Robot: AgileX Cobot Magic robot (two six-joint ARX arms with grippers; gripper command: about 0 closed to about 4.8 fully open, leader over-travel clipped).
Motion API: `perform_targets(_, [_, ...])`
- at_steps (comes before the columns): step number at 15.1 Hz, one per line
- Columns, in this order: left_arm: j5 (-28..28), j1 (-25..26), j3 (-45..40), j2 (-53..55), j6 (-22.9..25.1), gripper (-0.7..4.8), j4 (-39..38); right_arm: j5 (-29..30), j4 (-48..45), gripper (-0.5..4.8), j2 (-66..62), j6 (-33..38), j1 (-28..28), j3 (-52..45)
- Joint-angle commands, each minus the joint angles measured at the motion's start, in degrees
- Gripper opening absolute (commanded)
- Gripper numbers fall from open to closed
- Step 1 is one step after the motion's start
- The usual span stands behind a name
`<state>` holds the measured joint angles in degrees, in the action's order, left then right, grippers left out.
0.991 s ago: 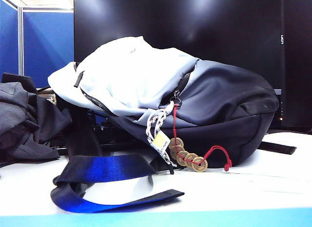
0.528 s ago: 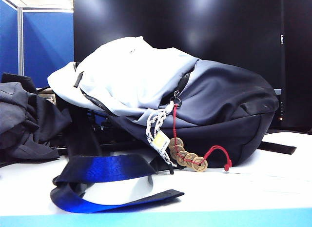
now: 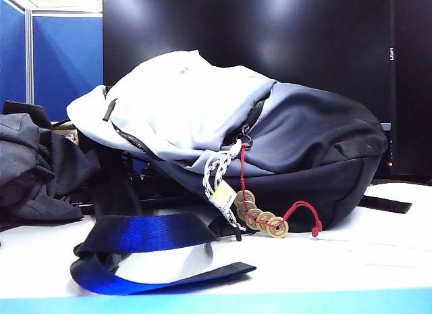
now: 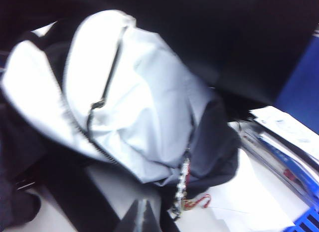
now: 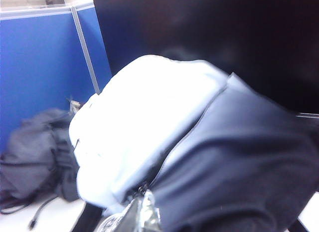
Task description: Take the gray clothes out of the backpack.
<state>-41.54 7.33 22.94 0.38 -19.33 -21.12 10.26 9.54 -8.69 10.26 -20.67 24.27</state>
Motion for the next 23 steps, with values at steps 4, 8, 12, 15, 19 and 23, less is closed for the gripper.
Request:
perform_targets(4, [3.39, 0.02, -6.56, -0.17, -2.38, -0.04, 5.38, -5.27, -15.52, -0.01, 0.13, 0.24, 0.02, -14.16])
perform_targets(8, [2.54, 0.02, -6.56, -0.17, -5.09, -0.03, 4.98, -5.25, -15.47, -0.01, 0.17, 0.24, 0.02, -14.16])
perform_targets(12, [2.54, 0.02, -6.56, -0.17, -5.09, -0.03, 4.96, -5.25, -15.34, -0.01, 0.17, 0.24, 0.02, -14.16])
perform_targets(15, [2.51, 0.02, -6.56, -0.17, -4.90, -0.03, 4.98, -5.25, -15.34, -0.01, 0.17, 0.24, 0.02, -14.16])
perform_targets(19, [17.49, -3.48, -6.80, -0.17, 17.73, -0.03, 5.09, -5.25, -15.34, -0.01, 0.17, 0.24, 0.02, -14.16])
perform_targets(23, [33.29, -7.08, -11.56, -0.20, 21.81, -0.03, 10.34, -5.25, -15.34, -0.01, 0.17, 0.24, 0.00, -14.16])
